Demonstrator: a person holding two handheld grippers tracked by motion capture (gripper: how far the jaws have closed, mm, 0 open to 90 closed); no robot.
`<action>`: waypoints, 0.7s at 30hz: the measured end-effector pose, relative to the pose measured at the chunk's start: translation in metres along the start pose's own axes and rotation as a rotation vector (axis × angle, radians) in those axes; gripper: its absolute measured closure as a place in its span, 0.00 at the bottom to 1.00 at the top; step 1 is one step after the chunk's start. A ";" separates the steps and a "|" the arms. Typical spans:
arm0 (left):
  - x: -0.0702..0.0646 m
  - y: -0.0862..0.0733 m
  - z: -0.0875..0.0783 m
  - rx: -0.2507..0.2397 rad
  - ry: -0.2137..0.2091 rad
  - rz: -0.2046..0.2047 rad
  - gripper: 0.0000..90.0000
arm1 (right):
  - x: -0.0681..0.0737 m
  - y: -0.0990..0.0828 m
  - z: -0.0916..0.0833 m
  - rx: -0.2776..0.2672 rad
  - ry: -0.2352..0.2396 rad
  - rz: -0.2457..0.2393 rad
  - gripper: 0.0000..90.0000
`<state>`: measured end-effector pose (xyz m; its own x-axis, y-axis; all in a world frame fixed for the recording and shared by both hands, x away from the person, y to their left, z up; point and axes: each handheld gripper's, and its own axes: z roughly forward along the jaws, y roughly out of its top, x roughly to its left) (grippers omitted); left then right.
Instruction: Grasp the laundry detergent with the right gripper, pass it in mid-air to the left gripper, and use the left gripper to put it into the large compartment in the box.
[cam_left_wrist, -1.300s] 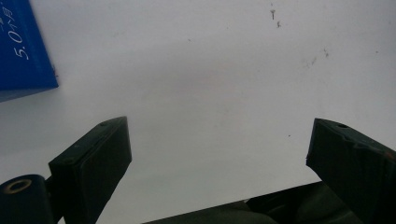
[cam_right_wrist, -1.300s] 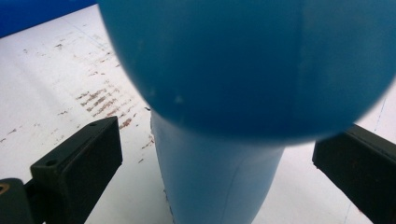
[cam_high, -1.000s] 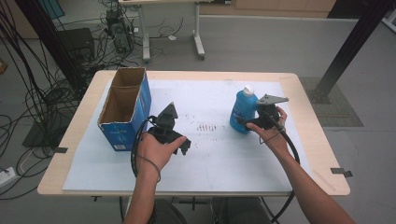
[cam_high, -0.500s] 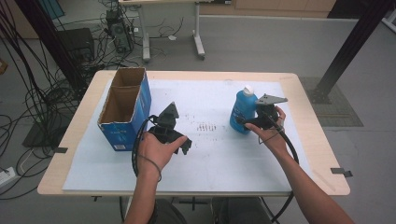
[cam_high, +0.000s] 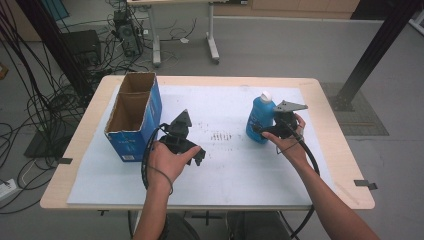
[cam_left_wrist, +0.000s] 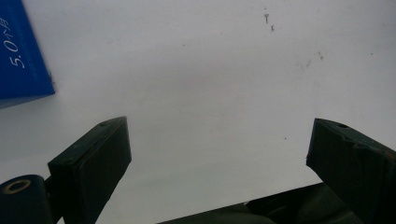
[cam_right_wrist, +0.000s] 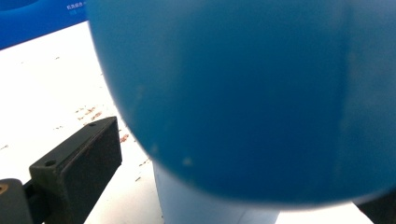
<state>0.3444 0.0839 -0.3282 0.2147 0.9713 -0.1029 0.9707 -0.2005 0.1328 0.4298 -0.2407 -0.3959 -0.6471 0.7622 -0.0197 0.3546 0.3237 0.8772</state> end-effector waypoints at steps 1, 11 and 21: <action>0.000 0.000 0.000 -0.001 0.001 0.000 0.07 | 0.000 0.000 0.000 0.001 0.002 -0.002 0.01; -0.001 0.001 -0.002 -0.004 0.000 0.004 0.07 | 0.000 0.001 0.001 -0.003 0.005 -0.012 0.01; -0.001 0.002 -0.003 -0.006 0.000 0.006 0.07 | 0.000 0.001 0.000 -0.010 0.009 -0.016 0.01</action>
<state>0.3458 0.0829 -0.3252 0.2207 0.9700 -0.1017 0.9686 -0.2058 0.1393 0.4305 -0.2405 -0.3949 -0.6588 0.7517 -0.0294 0.3373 0.3301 0.8816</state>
